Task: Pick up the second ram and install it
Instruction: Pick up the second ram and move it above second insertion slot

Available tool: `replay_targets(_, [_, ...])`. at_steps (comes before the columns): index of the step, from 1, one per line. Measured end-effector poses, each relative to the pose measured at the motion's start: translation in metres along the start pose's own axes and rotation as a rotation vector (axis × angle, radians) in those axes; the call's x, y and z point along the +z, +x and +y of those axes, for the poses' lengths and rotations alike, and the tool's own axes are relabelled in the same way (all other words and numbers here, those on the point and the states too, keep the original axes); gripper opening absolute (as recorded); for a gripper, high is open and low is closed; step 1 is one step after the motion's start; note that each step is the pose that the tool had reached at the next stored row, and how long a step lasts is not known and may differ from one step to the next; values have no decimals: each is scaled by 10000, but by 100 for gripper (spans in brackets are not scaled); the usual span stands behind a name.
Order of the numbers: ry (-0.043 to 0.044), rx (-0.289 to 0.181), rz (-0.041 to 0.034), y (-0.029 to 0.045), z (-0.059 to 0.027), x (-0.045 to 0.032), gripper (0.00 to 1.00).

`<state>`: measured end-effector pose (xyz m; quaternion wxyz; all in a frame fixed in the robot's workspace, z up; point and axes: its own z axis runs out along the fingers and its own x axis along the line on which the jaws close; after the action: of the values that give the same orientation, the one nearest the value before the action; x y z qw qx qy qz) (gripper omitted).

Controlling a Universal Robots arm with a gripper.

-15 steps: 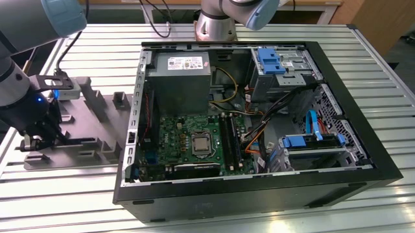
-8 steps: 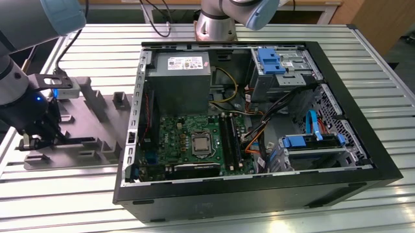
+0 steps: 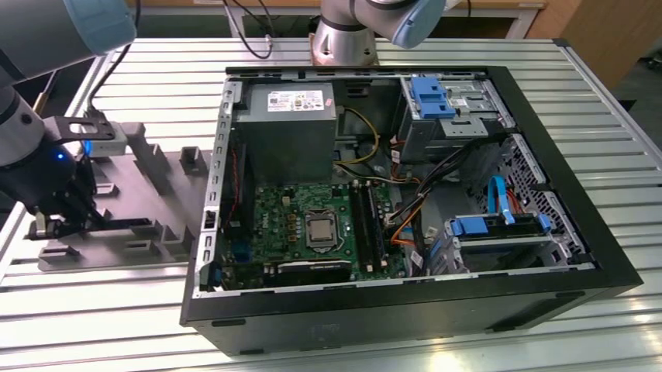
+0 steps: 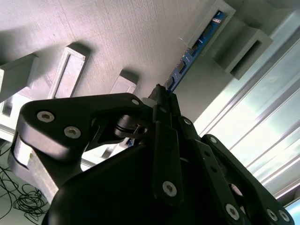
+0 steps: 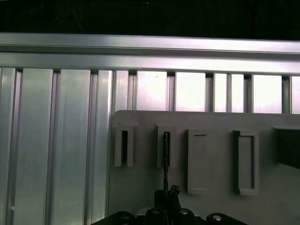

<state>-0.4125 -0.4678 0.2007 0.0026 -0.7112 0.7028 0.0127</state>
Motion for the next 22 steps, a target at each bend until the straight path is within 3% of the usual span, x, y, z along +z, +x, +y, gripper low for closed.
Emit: replay_targets(22, [0,0,0,-1,2,-58,14])
